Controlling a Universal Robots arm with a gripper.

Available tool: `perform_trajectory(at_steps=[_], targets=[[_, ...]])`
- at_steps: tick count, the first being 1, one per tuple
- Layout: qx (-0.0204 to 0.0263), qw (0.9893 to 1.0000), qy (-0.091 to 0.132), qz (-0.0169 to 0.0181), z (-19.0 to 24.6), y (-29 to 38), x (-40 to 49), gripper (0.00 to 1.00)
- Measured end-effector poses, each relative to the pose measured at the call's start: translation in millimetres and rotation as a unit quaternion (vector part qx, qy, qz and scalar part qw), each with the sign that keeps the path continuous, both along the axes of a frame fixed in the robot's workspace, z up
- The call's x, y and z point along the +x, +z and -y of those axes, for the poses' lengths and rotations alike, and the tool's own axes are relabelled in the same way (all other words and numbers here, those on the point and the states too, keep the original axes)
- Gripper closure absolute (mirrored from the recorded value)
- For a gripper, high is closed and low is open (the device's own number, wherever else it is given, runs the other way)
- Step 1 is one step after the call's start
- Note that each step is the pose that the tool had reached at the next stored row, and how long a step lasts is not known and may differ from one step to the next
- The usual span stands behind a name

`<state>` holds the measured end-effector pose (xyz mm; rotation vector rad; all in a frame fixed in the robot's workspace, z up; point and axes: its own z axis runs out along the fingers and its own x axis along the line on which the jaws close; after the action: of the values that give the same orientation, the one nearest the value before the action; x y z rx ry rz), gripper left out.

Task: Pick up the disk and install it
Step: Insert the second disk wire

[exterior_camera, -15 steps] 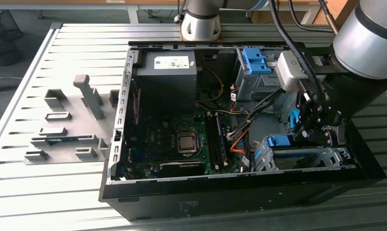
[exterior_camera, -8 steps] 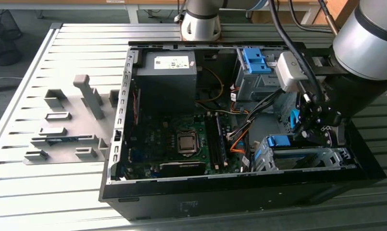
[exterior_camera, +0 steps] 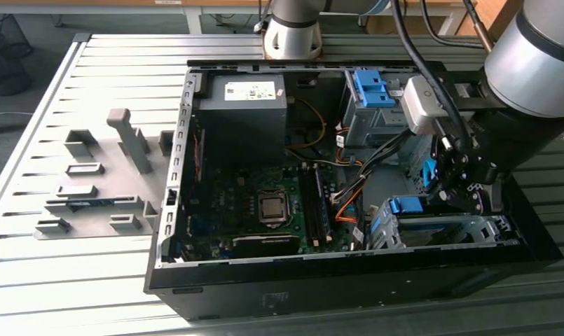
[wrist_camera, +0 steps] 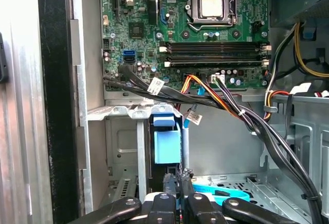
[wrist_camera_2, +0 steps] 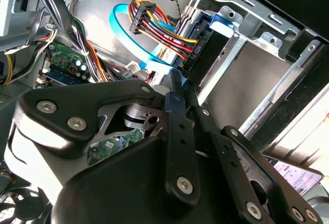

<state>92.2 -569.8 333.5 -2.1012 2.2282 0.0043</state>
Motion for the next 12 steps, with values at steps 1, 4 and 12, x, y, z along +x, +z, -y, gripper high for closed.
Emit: perform_trajectory(at_steps=[1,4,12], targets=[[0.0003,1.0000,0.000,0.0000,0.0,0.1,0.0,0.84],[0.0020,1.0000,0.000,0.0000,0.0,0.3,0.0,0.84],[0.0025,1.0000,0.000,0.0001,1.7,0.4,0.0,0.84]])
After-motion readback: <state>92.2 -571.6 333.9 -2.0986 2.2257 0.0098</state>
